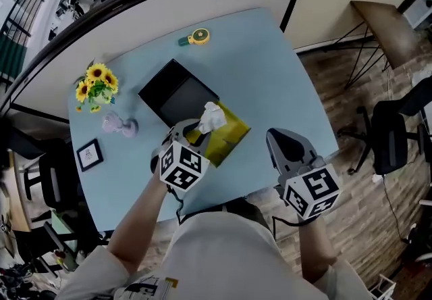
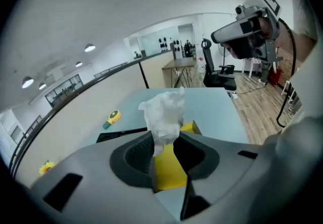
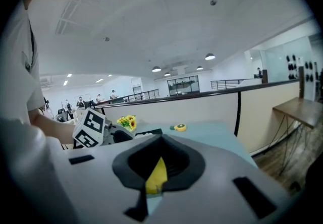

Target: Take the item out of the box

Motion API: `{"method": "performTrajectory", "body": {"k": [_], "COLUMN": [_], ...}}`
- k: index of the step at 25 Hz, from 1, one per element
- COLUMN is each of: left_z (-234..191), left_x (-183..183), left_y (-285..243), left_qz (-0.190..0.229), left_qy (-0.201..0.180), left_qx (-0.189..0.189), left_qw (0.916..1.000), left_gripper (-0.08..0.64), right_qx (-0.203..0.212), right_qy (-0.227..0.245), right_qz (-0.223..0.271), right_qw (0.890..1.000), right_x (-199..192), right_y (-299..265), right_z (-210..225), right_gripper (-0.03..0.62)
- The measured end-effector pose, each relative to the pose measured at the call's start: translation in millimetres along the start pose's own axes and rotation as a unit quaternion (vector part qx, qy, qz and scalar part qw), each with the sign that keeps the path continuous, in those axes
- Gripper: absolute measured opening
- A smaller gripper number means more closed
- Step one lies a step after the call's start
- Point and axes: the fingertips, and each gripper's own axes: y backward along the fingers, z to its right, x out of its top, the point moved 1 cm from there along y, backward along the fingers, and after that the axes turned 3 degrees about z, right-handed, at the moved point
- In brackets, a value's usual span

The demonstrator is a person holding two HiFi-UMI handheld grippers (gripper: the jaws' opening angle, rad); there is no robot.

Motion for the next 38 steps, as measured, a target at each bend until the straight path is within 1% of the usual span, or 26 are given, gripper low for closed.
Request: {"method": "performTrajectory", "body": {"k": [5,6,8,9,10,13,15,17,20,22,26,29,32,35,38], "left_z": [-20,-25,-32,-36,-40,-51,-57,-62,-68,-68,-63,-62,-58,-55,-52], "left_x": [38,47,68,80,91,121,140,155,166,170,172,166,160,151,136], "left_y": [50,61,87,102,116,154,177,200,226,239,254,260,257,250,242], "left_qz": [0.055,0.072,0.115,0.136,0.153,0.196,0.233,0.267,0.295,0.305,0.313,0.308,0.301,0.293,0.280], "left_qy": [-0.011,-0.005,0.022,0.029,0.026,-0.001,-0.002,0.000,-0.001,-0.002,-0.002,0.003,0.000,-0.003,0.006], "left_qx": [0.046,0.054,0.064,0.071,0.083,0.122,0.136,0.155,0.186,0.195,0.192,0.196,0.191,0.187,0.183], "left_qw": [0.9974,0.9959,0.9911,0.9878,0.9844,0.9731,0.9630,0.9510,0.9373,0.9323,0.9299,0.9309,0.9344,0.9376,0.9425], "left_gripper": [0.124,0.124,0.124,0.124,0.124,0.124,0.124,0.124,0.124,0.124,0.125,0.124,0.126,0.126,0.127], "right_qx": [0.005,0.006,0.005,0.003,0.001,-0.001,-0.001,-0.008,-0.021,-0.025,-0.033,-0.035,-0.038,-0.037,-0.030], "right_qy": [0.053,0.060,0.074,0.081,0.088,0.118,0.141,0.154,0.151,0.147,0.147,0.146,0.138,0.124,0.109], "right_qz": [0.044,0.054,0.071,0.081,0.092,0.127,0.147,0.169,0.202,0.215,0.224,0.223,0.218,0.203,0.186], "right_qw": [0.998,0.997,0.995,0.993,0.992,0.985,0.979,0.973,0.968,0.965,0.963,0.963,0.966,0.971,0.976], "right_x": [48,57,75,85,95,127,145,161,177,184,187,184,176,163,148], "right_y": [10,13,21,26,33,49,58,66,77,84,94,101,103,100,94], "right_z": [-14,-18,-26,-29,-33,-45,-53,-56,-56,-55,-55,-56,-52,-47,-47], "right_gripper": [0.003,0.003,0.003,0.003,0.003,0.003,0.003,0.003,0.003,0.003,0.003,0.003,0.003,0.003,0.003]}}
